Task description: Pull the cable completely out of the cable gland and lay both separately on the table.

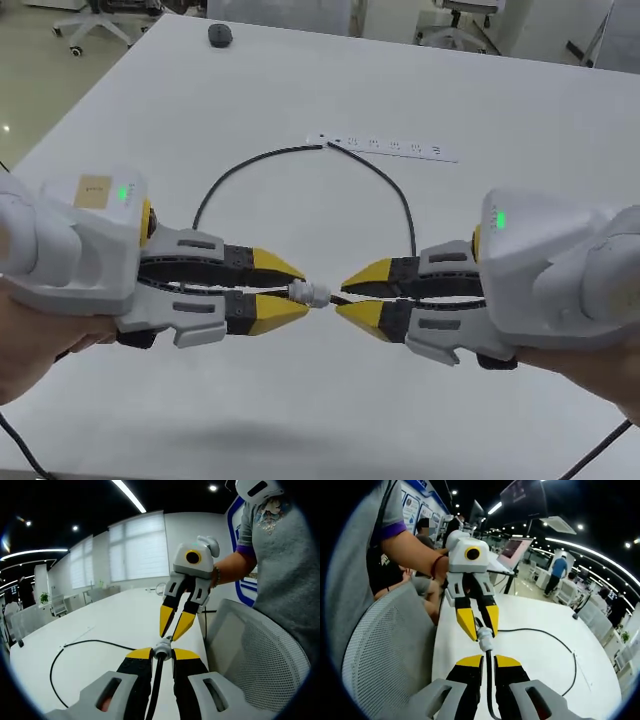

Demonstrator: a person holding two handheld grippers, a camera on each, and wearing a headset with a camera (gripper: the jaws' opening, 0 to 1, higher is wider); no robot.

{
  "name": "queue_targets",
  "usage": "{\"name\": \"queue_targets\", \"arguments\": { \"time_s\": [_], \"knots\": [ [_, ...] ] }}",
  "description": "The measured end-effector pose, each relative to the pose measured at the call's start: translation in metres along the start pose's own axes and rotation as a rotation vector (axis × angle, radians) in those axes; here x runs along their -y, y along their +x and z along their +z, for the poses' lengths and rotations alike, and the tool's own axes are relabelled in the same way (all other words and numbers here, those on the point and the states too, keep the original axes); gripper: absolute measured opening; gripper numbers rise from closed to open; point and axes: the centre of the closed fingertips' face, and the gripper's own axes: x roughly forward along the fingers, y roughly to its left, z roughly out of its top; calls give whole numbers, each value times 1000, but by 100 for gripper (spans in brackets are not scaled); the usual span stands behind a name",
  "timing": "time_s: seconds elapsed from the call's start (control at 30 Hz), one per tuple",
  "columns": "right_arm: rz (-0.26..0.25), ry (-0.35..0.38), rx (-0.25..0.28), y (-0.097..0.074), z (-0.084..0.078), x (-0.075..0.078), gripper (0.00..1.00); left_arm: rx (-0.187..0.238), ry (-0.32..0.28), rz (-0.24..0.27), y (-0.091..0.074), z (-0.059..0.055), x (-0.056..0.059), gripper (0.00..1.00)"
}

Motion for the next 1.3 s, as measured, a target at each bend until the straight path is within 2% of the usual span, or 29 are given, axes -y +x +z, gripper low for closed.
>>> {"name": "queue_targets", "arguments": {
  "time_s": [0.07, 0.13, 0.17, 0.4, 1.0, 1.13, 1.3],
  "knots": [
    [17, 10, 0, 3, 1, -2, 3, -4, 5, 1, 0, -1, 0, 15],
    [11, -2, 3, 4, 2, -3, 1, -7, 6, 1, -1, -1, 1, 15],
    [16, -6, -14, 7, 1, -3, 1, -8, 8, 0, -1, -1, 2, 15],
    [3, -80, -51, 10, -3, -6, 0, -23, 30, 4, -2, -5, 4, 15],
    [-5, -99, -83, 5, -13, -3, 0, -43, 28, 7, -3, -10, 1, 15],
    [-7, -107, -95, 4, -18, -3, 0, -50, 28, 11, -5, -12, 0, 15],
    [-8, -83, -115, 0, -32, 0, 0, -63, 25, 22, -10, -17, -3, 15]
  ]
}}
